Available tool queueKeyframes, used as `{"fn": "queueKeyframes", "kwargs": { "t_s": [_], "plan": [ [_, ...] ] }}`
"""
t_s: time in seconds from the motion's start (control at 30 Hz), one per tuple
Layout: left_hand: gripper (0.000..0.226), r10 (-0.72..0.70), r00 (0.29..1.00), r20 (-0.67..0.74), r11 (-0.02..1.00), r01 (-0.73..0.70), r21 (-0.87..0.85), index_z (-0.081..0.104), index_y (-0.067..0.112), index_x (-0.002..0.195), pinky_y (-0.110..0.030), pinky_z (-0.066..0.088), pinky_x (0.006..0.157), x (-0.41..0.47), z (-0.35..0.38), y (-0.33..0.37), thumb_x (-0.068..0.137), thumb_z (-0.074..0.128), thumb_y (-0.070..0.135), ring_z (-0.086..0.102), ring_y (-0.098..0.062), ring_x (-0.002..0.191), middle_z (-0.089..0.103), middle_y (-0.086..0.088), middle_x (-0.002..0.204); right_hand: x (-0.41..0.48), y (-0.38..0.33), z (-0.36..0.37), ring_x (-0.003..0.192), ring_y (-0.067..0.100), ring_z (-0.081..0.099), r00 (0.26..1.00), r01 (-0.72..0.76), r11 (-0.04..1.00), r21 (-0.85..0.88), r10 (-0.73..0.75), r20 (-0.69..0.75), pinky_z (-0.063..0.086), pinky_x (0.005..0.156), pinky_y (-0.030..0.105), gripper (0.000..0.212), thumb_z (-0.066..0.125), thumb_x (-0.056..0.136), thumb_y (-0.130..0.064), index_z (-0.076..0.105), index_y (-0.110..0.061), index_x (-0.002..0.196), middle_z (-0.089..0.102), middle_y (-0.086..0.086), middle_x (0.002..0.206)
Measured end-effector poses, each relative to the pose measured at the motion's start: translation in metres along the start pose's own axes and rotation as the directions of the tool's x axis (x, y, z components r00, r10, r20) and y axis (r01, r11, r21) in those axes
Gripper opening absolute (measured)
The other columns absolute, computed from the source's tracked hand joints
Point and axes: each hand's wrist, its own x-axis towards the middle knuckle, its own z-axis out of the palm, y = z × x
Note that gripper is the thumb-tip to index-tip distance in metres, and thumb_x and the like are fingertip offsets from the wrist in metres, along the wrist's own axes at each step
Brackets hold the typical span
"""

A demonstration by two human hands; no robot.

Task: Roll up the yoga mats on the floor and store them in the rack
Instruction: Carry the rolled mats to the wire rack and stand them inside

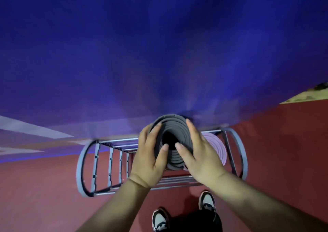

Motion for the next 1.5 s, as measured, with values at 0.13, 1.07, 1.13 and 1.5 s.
{"fn": "queueKeyframes", "kwargs": {
  "t_s": [0.13,1.07,1.13,1.5],
  "plan": [
    [0.07,-0.123,0.968,0.219,0.984,0.089,0.157,0.016,0.029,0.162,-0.033,0.023,0.124,-0.03,0.065,-0.088,0.102,0.032,0.061,0.016,-0.007,0.155,0.021,-0.001,0.167,0.017,0.084,0.047,0.157,0.027,0.013,0.991,0.084,0.852,-0.516,-0.019,0.13,0.01,0.124,0.059,0.081,0.019,0.094,-0.073,0.024,-0.028,0.162,0.035,-0.006,0.164],
    [0.092,-0.502,0.819,0.278,0.692,0.187,0.697,0.013,0.037,0.161,-0.044,0.023,0.124,-0.018,0.017,0.025,0.087,0.058,0.066,0.017,-0.031,0.154,0.013,-0.008,0.169,-0.01,0.062,-0.078,0.158,0.029,-0.007,0.937,0.069,0.84,-0.538,0.131,0.325,0.002,0.126,0.055,0.095,0.053,0.086,-0.074,0.008,-0.038,0.162,-0.001,0.0,0.172],
    [0.093,-0.43,0.847,0.313,0.672,0.069,0.737,0.013,0.036,0.162,-0.045,0.023,0.123,-0.009,0.01,0.062,0.087,0.058,0.068,0.016,-0.03,0.154,0.012,-0.008,0.169,-0.025,0.056,-0.116,0.158,0.029,-0.007,0.945,-0.005,0.842,-0.54,0.181,0.273,0.002,0.125,0.056,0.097,0.052,0.084,-0.077,0.009,-0.039,0.162,-0.003,-0.001,0.172],
    [0.093,-0.044,0.743,0.668,0.601,-0.514,0.611,0.004,0.036,0.162,-0.051,0.014,0.125,0.029,0.053,0.253,0.09,0.046,0.074,0.004,-0.033,0.156,-0.001,-0.007,0.171,-0.196,0.069,-0.28,0.158,0.031,-0.005,0.835,-0.543,0.749,-0.38,0.532,-0.143,0.004,0.125,0.06,0.098,0.05,0.082,-0.081,0.007,-0.042,0.161,-0.006,-0.001,0.172]
  ]
}}
